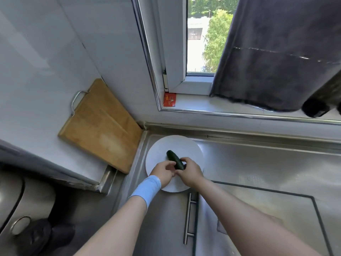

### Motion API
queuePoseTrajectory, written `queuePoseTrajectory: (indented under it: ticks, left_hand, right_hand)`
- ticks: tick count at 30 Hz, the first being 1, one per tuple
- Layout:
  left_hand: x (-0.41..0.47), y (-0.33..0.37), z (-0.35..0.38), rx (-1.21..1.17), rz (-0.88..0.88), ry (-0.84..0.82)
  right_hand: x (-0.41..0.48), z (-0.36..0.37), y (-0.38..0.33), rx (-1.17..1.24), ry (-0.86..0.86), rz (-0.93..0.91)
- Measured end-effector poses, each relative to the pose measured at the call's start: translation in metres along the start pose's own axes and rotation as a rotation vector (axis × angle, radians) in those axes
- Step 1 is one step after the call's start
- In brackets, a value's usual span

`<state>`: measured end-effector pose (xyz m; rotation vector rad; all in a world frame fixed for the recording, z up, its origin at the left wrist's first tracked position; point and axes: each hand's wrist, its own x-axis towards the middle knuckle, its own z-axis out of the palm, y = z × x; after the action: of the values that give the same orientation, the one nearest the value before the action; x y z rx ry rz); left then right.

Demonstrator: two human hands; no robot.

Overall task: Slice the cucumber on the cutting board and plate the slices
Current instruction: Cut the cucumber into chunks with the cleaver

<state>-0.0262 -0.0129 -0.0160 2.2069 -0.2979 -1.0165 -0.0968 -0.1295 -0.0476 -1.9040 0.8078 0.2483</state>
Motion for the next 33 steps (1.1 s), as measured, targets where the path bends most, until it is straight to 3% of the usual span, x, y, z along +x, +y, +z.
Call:
queuePoseTrajectory:
  ticks: [6, 8, 11, 18, 21, 26, 33]
  left_hand:
    - [-0.036, 0.032, 0.029, 0.511, 0.361, 0.13]
    - [-0.051, 0.049, 0.043, 0.615, 0.453, 0.071]
    - [-0.072, 0.068, 0.074, 0.749, 0.461, -0.044]
    - [-0.113, 0.081, 0.144, 0.654, 0.419, -0.116]
    - [-0.126, 0.071, 0.159, 0.646, 0.323, -0.099]
    - [-0.149, 0.052, 0.181, 0.521, 0.231, -0.078]
    - [-0.167, 0.034, 0.188, 0.472, 0.182, -0.074]
  right_hand:
    - [-0.053, -0.065, 0.034, 0.043, -0.117, -0.006]
    - [-0.078, -0.089, 0.048, 0.095, -0.17, -0.022]
    - [-0.111, -0.12, 0.075, 0.216, -0.17, -0.003]
    - [-0.161, -0.163, 0.142, 0.264, -0.034, 0.024]
    - [-0.179, -0.179, 0.179, -0.026, -0.008, -0.013]
    - [-0.217, -0.189, 0.235, -0.531, -0.109, -0.036]
    - [-0.231, -0.177, 0.244, -0.723, -0.072, -0.156]
